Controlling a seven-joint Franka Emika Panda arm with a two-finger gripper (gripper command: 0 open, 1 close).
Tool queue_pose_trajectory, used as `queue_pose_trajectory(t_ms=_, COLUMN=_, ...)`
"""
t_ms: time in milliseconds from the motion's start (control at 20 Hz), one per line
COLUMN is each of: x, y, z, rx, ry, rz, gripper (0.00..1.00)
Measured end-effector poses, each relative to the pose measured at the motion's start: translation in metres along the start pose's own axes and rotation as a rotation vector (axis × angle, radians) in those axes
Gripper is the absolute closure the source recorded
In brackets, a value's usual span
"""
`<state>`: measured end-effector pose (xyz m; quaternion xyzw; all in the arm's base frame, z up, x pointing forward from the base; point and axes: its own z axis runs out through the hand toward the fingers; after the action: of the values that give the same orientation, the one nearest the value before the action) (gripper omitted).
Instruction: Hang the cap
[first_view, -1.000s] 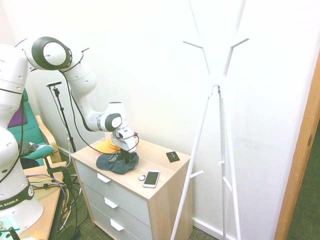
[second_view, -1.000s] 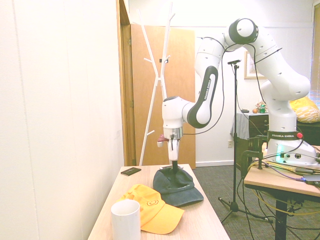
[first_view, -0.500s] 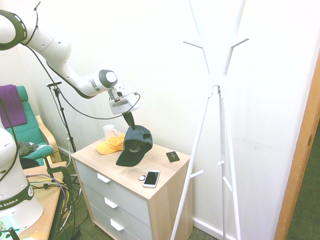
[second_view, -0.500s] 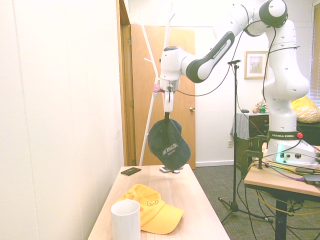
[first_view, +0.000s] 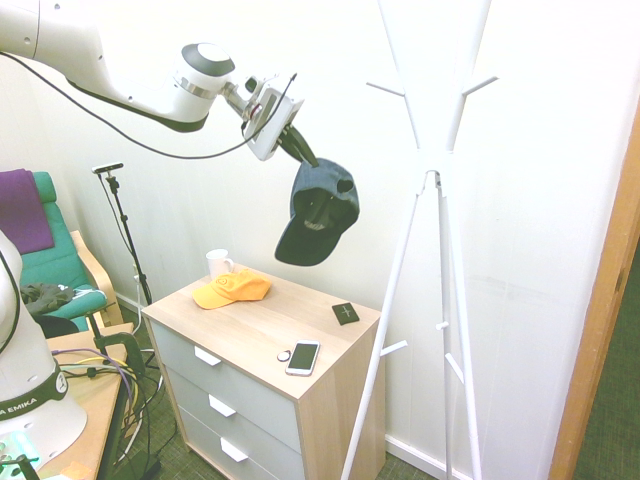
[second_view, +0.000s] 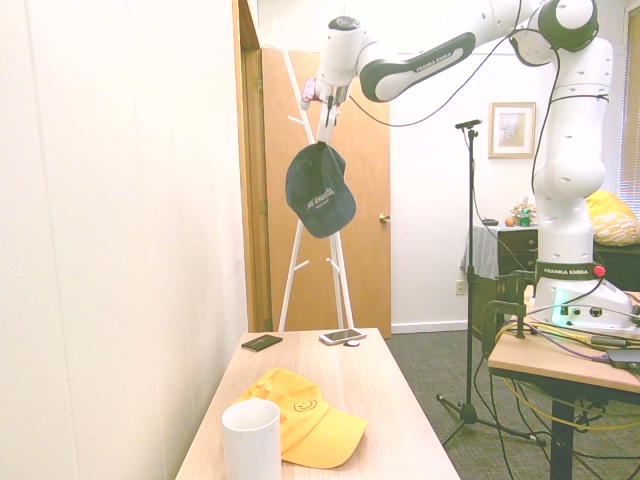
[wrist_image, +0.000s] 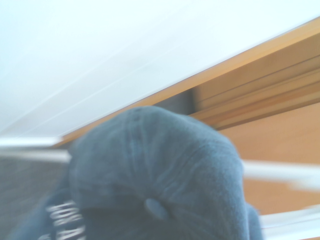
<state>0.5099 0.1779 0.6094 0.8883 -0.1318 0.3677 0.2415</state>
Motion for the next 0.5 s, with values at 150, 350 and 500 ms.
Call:
queue_pose_trajectory(t_ms=150, x=0.061, y=0.047, z=-0.037, rx=-0.026, ry=0.073, rz=0.031, gripper=1.0)
queue_pose_trajectory(t_ms=350, x=0.109, y=0.088, z=-0.064, rx=-0.054, ry=0.132, rz=0.068, gripper=1.0)
queue_pose_trajectory(t_ms=500, x=0.124, y=0.097, z=-0.059, rx=-0.066, ry=0.135, rz=0.087, gripper=1.0)
